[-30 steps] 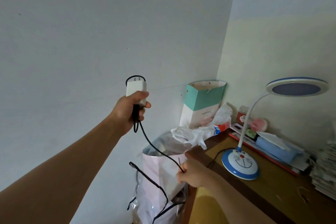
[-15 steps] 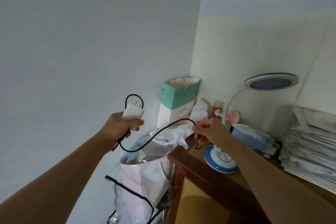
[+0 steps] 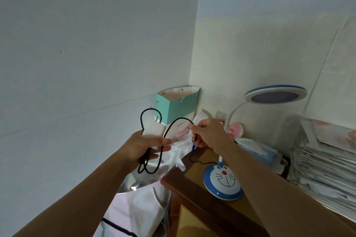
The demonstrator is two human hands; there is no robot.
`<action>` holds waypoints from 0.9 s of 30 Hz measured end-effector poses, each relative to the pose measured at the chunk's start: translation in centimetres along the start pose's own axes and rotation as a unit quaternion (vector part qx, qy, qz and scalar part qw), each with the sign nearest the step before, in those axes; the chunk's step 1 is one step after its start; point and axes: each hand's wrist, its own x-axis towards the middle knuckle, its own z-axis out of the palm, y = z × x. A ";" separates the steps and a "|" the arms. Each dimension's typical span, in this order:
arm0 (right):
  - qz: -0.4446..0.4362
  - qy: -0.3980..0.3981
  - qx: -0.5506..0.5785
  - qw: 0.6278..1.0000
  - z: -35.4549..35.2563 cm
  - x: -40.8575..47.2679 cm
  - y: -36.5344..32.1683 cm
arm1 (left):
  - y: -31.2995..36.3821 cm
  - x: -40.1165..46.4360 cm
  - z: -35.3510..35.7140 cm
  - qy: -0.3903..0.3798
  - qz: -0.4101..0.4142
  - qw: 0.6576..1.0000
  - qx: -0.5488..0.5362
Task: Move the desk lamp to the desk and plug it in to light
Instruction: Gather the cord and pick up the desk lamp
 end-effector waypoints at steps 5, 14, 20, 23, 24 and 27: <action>0.021 0.004 0.048 0.999 -1.0 1.6 0.2 | 0.1 1.5 1.3 0.000 -0.009 1.000 0.022; 0.015 0.016 -0.020 1.000 -2.3 3.1 1.7 | 0.7 2.8 2.7 -0.077 -0.025 0.978 -0.190; 0.010 0.030 -0.050 0.998 -3.2 3.3 2.1 | 1.7 2.8 3.1 -0.110 -0.050 0.967 -0.225; 0.005 0.041 -0.067 0.997 -3.2 3.3 2.0 | 2.0 2.7 2.9 -0.119 -0.049 0.967 -0.221; 0.001 0.043 -0.075 0.996 -3.1 3.3 2.0 | 2.1 2.5 2.9 -0.126 -0.053 0.965 -0.223; -0.015 0.046 -0.103 0.994 -2.8 3.0 1.9 | 2.5 2.0 3.0 -0.149 -0.065 0.953 -0.256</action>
